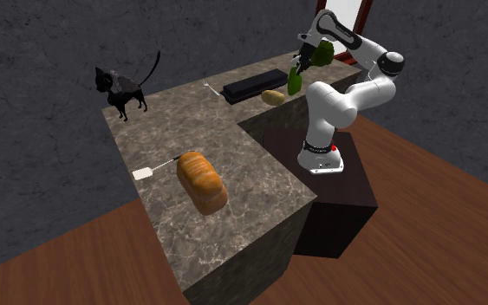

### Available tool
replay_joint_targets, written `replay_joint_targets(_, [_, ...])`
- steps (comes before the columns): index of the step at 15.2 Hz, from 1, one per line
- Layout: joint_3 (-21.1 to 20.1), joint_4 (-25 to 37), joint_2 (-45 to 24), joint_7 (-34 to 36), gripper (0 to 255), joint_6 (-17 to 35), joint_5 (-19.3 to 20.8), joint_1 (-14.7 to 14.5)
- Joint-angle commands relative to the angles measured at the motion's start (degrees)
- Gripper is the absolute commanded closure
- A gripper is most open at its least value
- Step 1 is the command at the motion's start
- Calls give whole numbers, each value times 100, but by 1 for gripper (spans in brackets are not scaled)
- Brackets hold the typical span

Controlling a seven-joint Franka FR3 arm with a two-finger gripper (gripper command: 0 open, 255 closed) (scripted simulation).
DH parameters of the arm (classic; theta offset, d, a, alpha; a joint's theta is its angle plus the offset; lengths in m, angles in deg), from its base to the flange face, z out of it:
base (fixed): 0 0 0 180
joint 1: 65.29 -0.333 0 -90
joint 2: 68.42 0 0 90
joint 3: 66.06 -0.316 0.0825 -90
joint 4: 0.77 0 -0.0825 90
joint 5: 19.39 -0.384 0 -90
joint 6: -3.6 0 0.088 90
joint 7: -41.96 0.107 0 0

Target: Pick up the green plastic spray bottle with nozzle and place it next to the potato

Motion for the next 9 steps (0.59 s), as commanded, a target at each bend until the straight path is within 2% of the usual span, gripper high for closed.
replay_joint_targets(1, [87, -75, 69, -24, 255, 73, 85, 37])
replay_joint_targets(9, [391, -250, 272, -121, 255, 301, 361, 126])
